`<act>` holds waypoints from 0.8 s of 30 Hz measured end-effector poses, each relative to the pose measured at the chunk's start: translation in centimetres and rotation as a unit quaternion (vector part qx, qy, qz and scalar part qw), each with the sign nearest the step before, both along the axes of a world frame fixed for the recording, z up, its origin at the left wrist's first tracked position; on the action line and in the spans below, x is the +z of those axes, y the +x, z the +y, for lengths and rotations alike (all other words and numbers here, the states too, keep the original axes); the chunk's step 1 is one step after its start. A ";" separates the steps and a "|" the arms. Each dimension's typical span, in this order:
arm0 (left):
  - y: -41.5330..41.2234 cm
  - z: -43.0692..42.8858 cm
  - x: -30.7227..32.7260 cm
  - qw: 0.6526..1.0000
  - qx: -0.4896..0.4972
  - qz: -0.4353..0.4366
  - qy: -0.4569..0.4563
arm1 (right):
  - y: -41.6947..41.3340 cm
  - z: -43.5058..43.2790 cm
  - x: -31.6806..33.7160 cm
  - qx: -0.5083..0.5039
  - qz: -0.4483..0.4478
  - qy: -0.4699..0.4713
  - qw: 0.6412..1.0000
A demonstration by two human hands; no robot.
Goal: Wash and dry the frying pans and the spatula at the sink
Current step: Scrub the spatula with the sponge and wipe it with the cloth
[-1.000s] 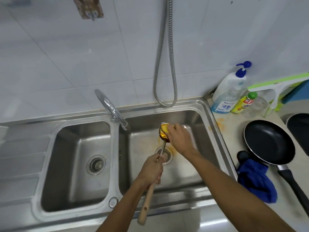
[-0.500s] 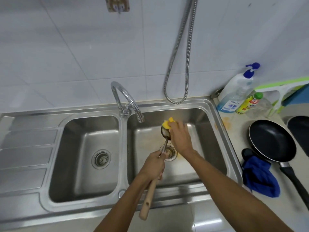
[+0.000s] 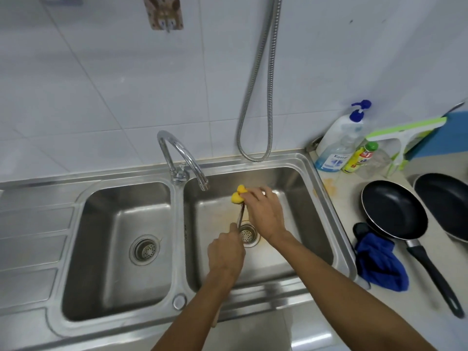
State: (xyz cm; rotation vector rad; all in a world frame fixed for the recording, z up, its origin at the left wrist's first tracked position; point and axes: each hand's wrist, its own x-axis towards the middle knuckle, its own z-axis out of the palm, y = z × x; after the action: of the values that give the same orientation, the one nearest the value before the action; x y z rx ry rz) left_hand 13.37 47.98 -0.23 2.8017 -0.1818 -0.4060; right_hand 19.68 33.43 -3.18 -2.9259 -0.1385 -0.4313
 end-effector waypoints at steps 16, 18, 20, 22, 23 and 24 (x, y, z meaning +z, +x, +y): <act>-2.1 -0.1 -1.7 0.998 -0.053 -0.020 -0.016 | -2.1 -1.5 -1.3 -0.040 0.087 0.100 0.990; -2.7 -0.2 -1.8 0.998 -0.054 -0.018 -0.017 | 0.0 -3.4 -1.1 -0.142 0.162 0.164 0.963; -3.0 -0.1 -2.0 0.998 -0.050 -0.022 -0.023 | 0.9 -4.2 -1.1 -0.152 0.214 0.184 0.947; -2.7 0.3 -2.1 0.998 -0.044 -0.028 -0.030 | 0.1 -3.3 -0.9 -0.094 0.179 0.179 0.963; -2.4 0.5 -2.3 0.998 -0.039 -0.036 -0.030 | -0.7 -2.8 -1.0 -0.047 0.162 0.180 0.969; -2.3 0.6 -2.3 0.998 -0.038 -0.037 -0.029 | -1.4 -2.5 -1.3 -0.010 0.155 0.179 0.971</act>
State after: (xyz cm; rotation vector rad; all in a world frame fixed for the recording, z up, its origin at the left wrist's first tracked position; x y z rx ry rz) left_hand 11.10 48.59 -2.56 2.7609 -0.3117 -0.3079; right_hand 18.25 30.90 -4.48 -2.5957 0.0126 0.0073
